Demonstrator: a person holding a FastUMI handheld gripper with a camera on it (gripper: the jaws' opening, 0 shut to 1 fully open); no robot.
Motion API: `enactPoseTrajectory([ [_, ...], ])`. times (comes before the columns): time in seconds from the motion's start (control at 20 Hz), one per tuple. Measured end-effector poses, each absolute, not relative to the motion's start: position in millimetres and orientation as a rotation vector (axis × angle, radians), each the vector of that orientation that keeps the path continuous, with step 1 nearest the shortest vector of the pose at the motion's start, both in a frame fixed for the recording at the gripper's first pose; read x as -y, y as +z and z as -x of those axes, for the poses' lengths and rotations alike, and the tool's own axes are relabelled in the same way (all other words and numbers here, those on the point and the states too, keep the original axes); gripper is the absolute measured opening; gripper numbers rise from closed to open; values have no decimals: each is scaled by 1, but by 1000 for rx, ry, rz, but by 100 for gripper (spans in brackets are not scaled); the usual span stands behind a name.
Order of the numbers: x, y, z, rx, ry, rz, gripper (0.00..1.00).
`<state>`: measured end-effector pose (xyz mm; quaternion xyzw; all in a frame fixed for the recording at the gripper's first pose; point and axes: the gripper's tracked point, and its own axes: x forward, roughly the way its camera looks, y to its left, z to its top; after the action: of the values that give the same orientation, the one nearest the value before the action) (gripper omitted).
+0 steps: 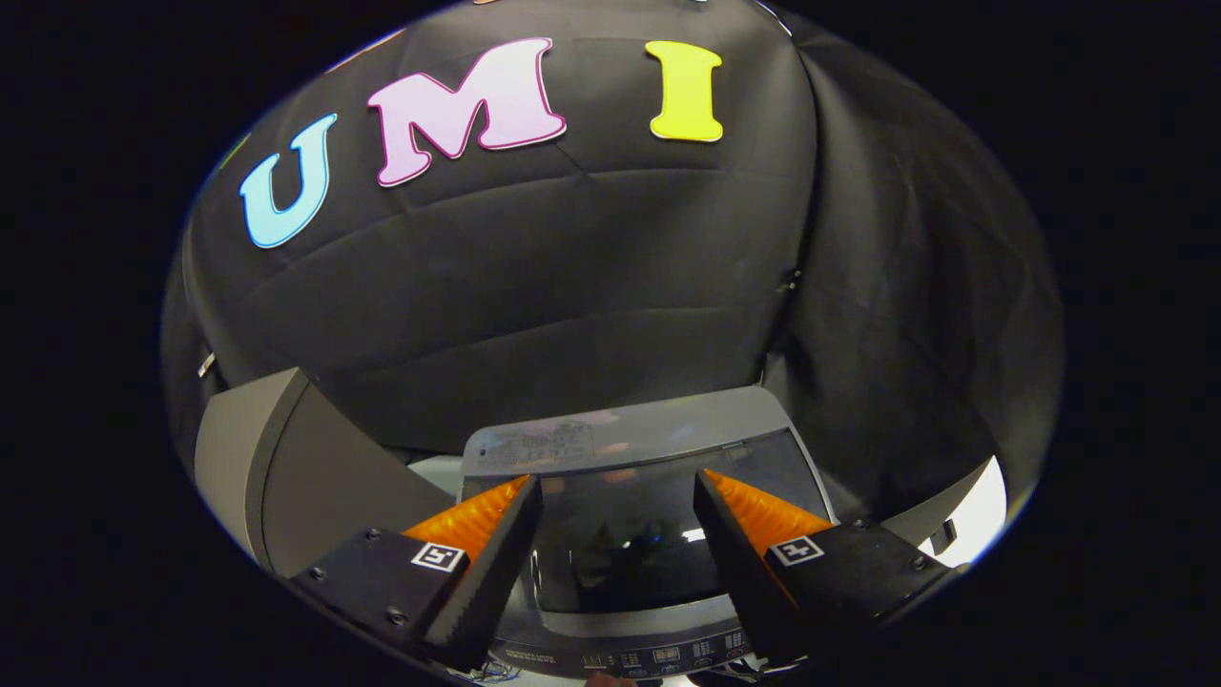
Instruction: Put the clothes into the washing machine and then close the washing machine lid.
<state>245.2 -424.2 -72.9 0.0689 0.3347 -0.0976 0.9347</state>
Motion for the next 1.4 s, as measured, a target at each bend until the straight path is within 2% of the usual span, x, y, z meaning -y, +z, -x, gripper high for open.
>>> enactPoseTrajectory([
  [1.15,432,-186,-165,-976,-187,-61,100],
  [1.4,426,-164,-166,-905,-169,-30,100],
])
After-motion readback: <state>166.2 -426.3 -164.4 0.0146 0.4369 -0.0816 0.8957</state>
